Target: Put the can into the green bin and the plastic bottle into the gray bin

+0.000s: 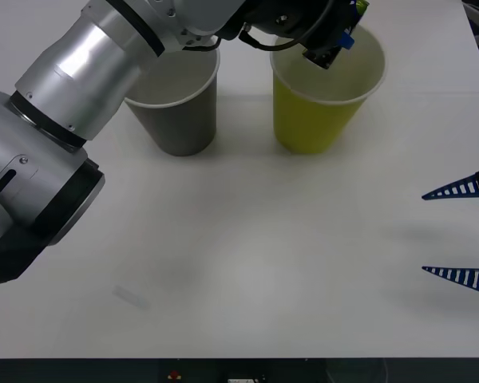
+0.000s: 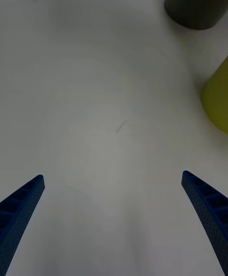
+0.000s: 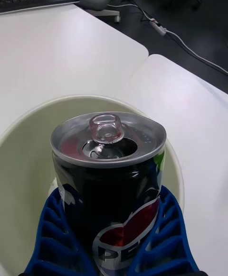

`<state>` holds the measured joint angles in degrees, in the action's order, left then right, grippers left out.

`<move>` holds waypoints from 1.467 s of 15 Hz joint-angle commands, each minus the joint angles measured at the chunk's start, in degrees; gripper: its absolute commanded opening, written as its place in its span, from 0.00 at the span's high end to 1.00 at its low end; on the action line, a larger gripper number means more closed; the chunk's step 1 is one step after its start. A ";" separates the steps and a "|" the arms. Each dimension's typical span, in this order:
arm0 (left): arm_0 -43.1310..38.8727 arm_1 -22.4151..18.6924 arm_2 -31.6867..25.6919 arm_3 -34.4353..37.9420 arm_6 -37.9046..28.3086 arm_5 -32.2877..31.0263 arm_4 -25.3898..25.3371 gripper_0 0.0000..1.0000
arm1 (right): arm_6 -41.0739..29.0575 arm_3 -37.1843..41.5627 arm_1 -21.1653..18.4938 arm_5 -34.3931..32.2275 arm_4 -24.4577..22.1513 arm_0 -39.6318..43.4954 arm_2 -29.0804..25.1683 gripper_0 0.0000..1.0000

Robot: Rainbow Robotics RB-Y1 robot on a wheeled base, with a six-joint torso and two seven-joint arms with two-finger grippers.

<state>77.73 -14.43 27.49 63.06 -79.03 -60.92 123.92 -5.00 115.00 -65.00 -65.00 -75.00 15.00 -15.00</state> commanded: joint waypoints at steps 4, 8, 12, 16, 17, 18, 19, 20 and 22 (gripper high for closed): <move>1.98 1.77 1.61 -5.05 0.81 1.68 1.06 0.92 | 0.00 0.00 0.00 0.00 0.00 0.00 0.00 0.00; 1.98 1.77 1.52 -5.05 2.74 1.68 0.97 0.00 | 0.00 0.00 0.00 0.00 0.00 0.00 0.00 0.00; 1.45 1.68 0.38 -4.70 3.18 1.68 0.53 0.00 | 0.00 0.00 0.00 0.00 0.00 0.00 0.00 0.00; -4.43 -1.57 -3.14 2.16 6.87 1.68 -0.88 0.00 | 0.00 0.00 0.00 0.00 0.00 0.00 0.00 0.00; -6.37 -3.33 -3.14 5.50 7.05 1.68 -1.41 0.00 | 0.00 0.00 0.00 0.00 0.00 0.00 0.00 0.00; -8.39 -5.08 -3.23 8.93 7.23 1.68 -1.84 0.00 | 0.00 0.00 0.00 0.00 0.00 0.00 0.00 0.00; -10.23 -6.84 -3.49 12.00 7.23 1.68 -2.20 0.00 | 0.00 0.00 0.00 0.00 0.00 0.00 0.00 0.00; -12.78 -8.60 -4.28 15.78 7.75 1.68 -2.64 0.00 | 0.00 0.00 0.00 0.00 0.00 0.00 0.00 0.00; -17.44 -11.76 -5.60 22.81 8.19 1.68 -3.69 0.00 | 0.00 0.00 0.00 0.00 0.00 0.00 0.00 0.00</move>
<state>61.77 -25.17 22.31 83.62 -70.94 -59.24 120.60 -5.00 115.00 -65.00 -65.00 -75.00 15.00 -15.00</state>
